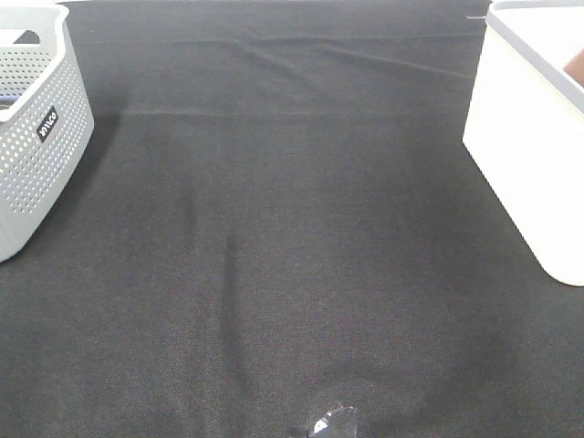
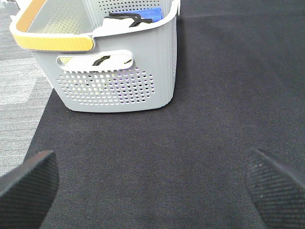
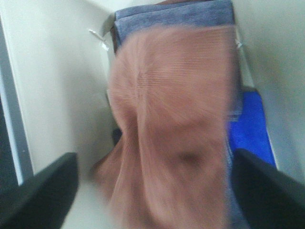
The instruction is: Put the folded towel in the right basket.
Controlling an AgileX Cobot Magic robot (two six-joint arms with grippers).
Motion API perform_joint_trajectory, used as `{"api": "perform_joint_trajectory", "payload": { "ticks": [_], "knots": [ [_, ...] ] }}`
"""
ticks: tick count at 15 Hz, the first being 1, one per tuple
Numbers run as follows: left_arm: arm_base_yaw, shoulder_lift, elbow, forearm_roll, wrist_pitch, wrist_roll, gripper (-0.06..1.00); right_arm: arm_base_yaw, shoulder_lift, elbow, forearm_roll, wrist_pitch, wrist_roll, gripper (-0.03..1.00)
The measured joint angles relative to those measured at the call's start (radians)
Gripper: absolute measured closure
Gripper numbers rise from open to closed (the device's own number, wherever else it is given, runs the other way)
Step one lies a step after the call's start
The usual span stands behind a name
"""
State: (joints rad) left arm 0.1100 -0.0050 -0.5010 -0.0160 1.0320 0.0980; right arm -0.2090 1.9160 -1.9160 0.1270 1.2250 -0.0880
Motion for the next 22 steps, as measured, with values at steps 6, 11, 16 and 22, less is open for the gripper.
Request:
{"api": "perform_joint_trajectory", "payload": {
  "ticks": [6, 11, 16, 22],
  "knots": [
    [0.000, 0.000, 0.000, 0.000, 0.000, 0.000, -0.05, 0.083, -0.018, 0.000, -0.027, -0.004, 0.094, -0.01],
    [0.000, 0.000, 0.000, 0.000, 0.000, 0.000, -0.05, 0.273, -0.191, 0.097, -0.118, -0.005, 0.139, -0.01],
    [0.000, 0.000, 0.000, 0.000, 0.000, 0.000, -0.05, 0.314, -0.584, 0.487, -0.127, -0.030, 0.171, -0.01],
    [0.000, 0.000, 0.000, 0.000, 0.000, 0.000, -0.05, 0.314, -1.252, 1.012, -0.127, -0.098, 0.162, -0.01]
  ]
}}
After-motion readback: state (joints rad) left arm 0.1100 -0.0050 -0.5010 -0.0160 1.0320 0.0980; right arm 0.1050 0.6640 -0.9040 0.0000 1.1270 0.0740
